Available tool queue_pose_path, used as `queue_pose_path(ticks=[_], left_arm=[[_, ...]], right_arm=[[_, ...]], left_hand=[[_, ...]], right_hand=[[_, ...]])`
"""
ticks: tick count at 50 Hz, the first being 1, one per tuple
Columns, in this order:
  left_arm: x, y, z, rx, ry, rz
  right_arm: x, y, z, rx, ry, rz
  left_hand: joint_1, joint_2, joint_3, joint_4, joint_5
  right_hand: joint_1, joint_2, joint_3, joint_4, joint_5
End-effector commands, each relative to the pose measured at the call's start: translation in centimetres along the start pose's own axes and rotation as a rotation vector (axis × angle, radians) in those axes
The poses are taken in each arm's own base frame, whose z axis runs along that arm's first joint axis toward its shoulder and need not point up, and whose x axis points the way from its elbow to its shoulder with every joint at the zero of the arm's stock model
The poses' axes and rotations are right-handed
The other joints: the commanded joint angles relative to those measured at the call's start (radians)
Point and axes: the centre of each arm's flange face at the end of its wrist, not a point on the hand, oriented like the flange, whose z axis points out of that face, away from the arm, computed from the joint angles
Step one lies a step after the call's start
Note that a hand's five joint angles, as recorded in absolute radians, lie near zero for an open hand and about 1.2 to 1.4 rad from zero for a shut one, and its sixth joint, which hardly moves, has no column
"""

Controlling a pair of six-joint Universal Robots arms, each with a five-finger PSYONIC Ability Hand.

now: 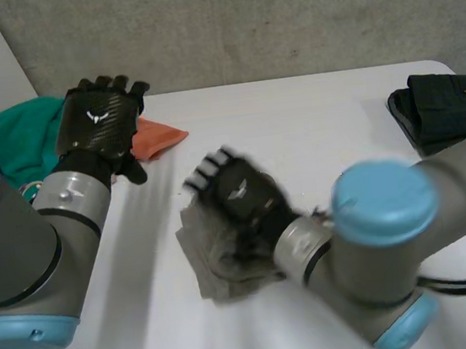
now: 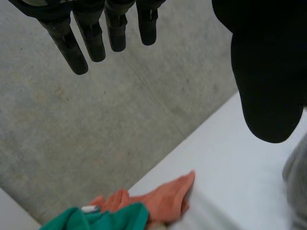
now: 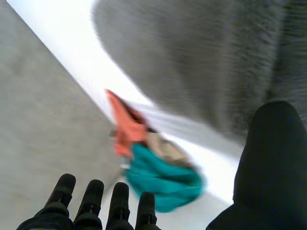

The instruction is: Fold the laundry.

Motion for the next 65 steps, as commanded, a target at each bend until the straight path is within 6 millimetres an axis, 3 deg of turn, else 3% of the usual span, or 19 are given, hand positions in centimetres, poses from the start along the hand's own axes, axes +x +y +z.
queue_pose_path(ticks=[1, 5, 9, 14, 21, 27, 31, 32, 37, 41, 45, 51, 58, 65], left_arm=[[2.7, -1.8, 0.5, 0.054, 0.075, -0.152], [6.6, -1.6, 0.4, 0.043, 0.177, -0.186], [11.0, 0.7, 0.5, -0.042, 0.282, -0.177], [13.2, 3.8, 1.1, -0.170, 0.313, -0.150], [12.1, 6.9, 0.8, -0.339, 0.170, -0.077], [11.6, 8.6, -1.1, -0.435, 0.163, -0.030], [9.7, 8.3, -1.3, -0.446, 0.132, -0.022], [9.0, 8.5, -1.3, -0.458, 0.119, -0.007], [8.7, 9.1, -1.9, -0.480, 0.137, 0.064], [8.6, 9.3, -2.2, -0.487, 0.148, 0.097], [8.2, 8.0, -1.8, -0.445, 0.152, 0.081], [6.7, 2.5, 0.1, -0.249, 0.209, -0.002], [5.2, -3.1, 1.5, -0.028, 0.351, -0.073], [6.3, -5.3, 1.4, 0.064, 0.543, -0.141]], right_arm=[[8.3, 0.2, -2.0, -0.082, 0.207, 0.345], [10.8, 1.1, -3.0, -0.183, 0.266, 0.396], [11.2, 1.8, -3.0, -0.242, 0.264, 0.421], [11.3, 3.2, -1.8, -0.271, 0.257, 0.441], [10.4, 4.4, -0.2, -0.295, 0.220, 0.449], [5.9, 5.1, 1.5, -0.348, 0.099, 0.442], [4.5, 6.8, 2.1, -0.399, 0.066, 0.434], [4.3, 7.0, 2.2, -0.405, 0.061, 0.434], [4.1, 7.6, 2.6, -0.418, 0.061, 0.410], [5.1, 6.2, 2.3, -0.396, 0.106, 0.331], [6.1, 3.3, 1.2, -0.338, 0.138, 0.262], [4.8, 1.8, -0.7, -0.296, 0.124, 0.164], [-0.1, 2.8, -3.9, -0.289, 0.055, 0.074], [-3.7, 5.1, -5.0, -0.220, 0.028, 0.061]], left_hand=[[-0.013, -0.035, -0.034, -0.027, -0.048], [-0.010, -0.032, -0.031, -0.024, -0.045], [-0.007, -0.029, -0.028, -0.021, -0.042], [0.007, -0.014, -0.014, -0.007, -0.027], [0.007, -0.014, -0.014, -0.007, -0.027], [0.001, -0.020, -0.020, -0.013, -0.033], [0.007, -0.014, -0.014, -0.007, -0.027], [0.007, -0.014, -0.014, -0.007, -0.027], [0.007, -0.014, -0.014, -0.007, -0.027], [0.010, -0.011, -0.011, -0.004, -0.024], [0.004, -0.017, -0.017, -0.010, -0.030], [-0.007, -0.029, -0.028, -0.021, -0.042], [-0.010, -0.032, -0.031, -0.024, -0.045], [-0.007, -0.029, -0.028, -0.021, -0.042]], right_hand=[[-0.050, -0.040, -0.034, -0.035, -0.042], [-0.050, -0.040, -0.034, -0.035, -0.042], [-0.050, -0.040, -0.034, -0.035, -0.042], [-0.050, -0.040, -0.034, -0.035, -0.042], [-0.050, -0.040, -0.034, -0.035, -0.042], [-0.050, -0.040, -0.034, -0.035, -0.042], [-0.050, -0.040, -0.034, -0.035, -0.042], [-0.050, -0.040, -0.034, -0.035, -0.042], [-0.050, -0.040, -0.034, -0.035, -0.042], [-0.050, -0.040, -0.034, -0.035, -0.042], [-0.050, -0.040, -0.034, -0.035, -0.042], [-0.050, -0.040, -0.034, -0.035, -0.042], [-0.050, -0.040, -0.034, -0.035, -0.042], [-0.050, -0.040, -0.034, -0.035, -0.042]])
